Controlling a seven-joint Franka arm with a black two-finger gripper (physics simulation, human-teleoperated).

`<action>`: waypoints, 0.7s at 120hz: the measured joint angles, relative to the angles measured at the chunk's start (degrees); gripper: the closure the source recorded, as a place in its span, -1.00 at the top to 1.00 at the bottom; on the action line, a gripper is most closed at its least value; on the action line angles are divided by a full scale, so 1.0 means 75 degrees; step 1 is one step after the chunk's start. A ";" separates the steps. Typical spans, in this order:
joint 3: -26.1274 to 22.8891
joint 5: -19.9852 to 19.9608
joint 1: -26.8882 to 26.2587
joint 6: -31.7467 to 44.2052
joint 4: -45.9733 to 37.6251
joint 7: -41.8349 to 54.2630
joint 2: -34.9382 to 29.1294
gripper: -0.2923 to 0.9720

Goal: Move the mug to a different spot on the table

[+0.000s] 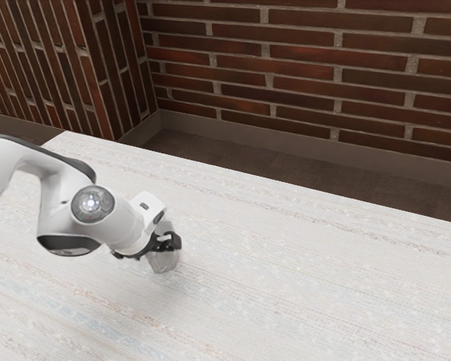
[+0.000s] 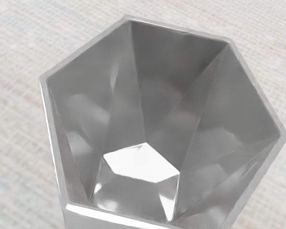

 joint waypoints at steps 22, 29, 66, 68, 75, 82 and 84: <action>-0.0002 -0.0036 -0.0023 -0.0296 -0.0196 -0.0001 -0.0516 0.51; -0.0002 -0.0041 -0.0002 -0.0370 -0.0282 -0.0001 -0.0706 0.52; -0.0042 -0.0048 -0.0249 -0.0676 -0.0352 0.0003 -0.1368 0.53; -0.0047 -0.0049 -0.0254 -0.0719 -0.0355 0.0004 -0.1435 0.53; -0.0058 -0.0053 -0.0293 -0.0890 -0.0371 0.0005 -0.1715 0.53; -0.0066 -0.0070 -0.0387 -0.1080 -0.0374 0.0007 -0.2022 0.54; -0.0067 -0.0113 -0.0461 -0.1163 -0.0372 0.0009 -0.2145 0.54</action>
